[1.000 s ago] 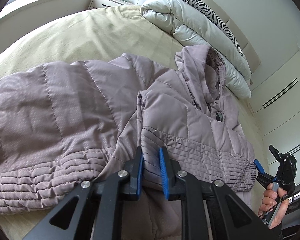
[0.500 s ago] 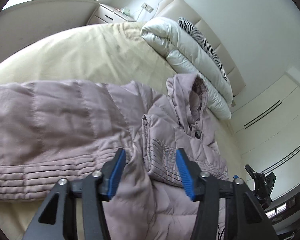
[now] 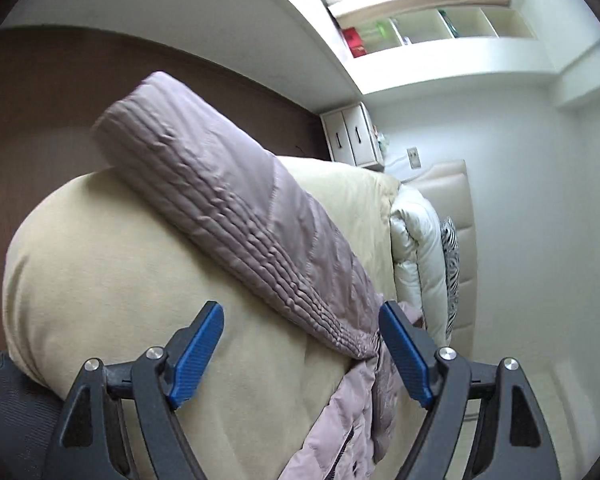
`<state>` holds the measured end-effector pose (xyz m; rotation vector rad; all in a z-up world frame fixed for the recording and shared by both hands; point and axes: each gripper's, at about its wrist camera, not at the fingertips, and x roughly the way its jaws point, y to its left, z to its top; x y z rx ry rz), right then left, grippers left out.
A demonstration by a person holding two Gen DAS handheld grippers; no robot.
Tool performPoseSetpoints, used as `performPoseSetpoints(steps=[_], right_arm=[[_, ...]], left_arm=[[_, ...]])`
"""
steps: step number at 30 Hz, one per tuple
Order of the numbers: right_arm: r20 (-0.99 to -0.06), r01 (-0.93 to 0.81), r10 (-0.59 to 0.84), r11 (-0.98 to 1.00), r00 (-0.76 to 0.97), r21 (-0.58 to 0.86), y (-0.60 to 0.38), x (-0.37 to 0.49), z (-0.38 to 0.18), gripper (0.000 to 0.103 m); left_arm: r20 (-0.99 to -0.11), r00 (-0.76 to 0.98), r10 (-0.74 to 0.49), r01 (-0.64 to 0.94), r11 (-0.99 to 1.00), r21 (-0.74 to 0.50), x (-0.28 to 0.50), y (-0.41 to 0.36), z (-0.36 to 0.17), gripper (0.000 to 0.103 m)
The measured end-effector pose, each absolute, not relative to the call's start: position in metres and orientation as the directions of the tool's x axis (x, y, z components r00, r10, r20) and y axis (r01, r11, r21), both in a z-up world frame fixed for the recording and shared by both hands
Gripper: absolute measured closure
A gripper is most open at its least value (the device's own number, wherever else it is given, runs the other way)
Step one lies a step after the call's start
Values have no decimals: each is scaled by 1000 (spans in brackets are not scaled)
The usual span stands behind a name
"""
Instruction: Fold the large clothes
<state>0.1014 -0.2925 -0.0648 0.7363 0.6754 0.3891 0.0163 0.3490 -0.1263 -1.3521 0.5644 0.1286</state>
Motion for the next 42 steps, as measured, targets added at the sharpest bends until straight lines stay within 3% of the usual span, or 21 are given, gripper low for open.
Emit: performPoseSetpoints(steps=[12,14,15,16,17,22,27,31,34,38,42], right_arm=[[-437,-79,543,686,717,723,-266,64,-54,22],[-438,-72,541,684,718,726,-269,64,-55,22],[-441,-71,543,683,715,727,-269,64,-57,22],[-445,-68,543,684,712,726,-269,64,-59,22],[-450,-63,542,685,710,726,-269,62,-61,22],[-459,-64,553,684,695,727,-268,55,-71,22],[-449,-52,547,673,706,738,-280,43,-77,22],[-432,-39,544,653,720,757,-296,37,-81,22],[-412,-27,542,627,733,778,-308,33,-85,22],[-406,-7,548,601,731,799,-322,27,-95,22],[-411,13,586,564,699,826,-335,29,-108,22]], left_arm=[[-361,921,-146,-381,-157,-911,27,401,-177,23],[-372,918,-134,-392,-178,-903,29,402,-180,33],[-385,913,-132,-404,-176,-898,31,403,-181,48],[-397,908,-132,-416,-179,-892,31,404,-184,75],[-402,905,-138,-423,-193,-885,32,406,-190,87],[-413,904,-113,-427,-150,-892,34,406,-180,92],[-394,911,-124,-346,293,-892,63,365,-84,93],[-427,884,-192,-188,690,-699,105,268,-4,93],[-481,844,-239,-31,872,-488,129,167,18,94],[-562,792,-238,138,967,-216,139,48,-3,94],[-638,736,-226,245,968,-59,134,-21,-45,94]])
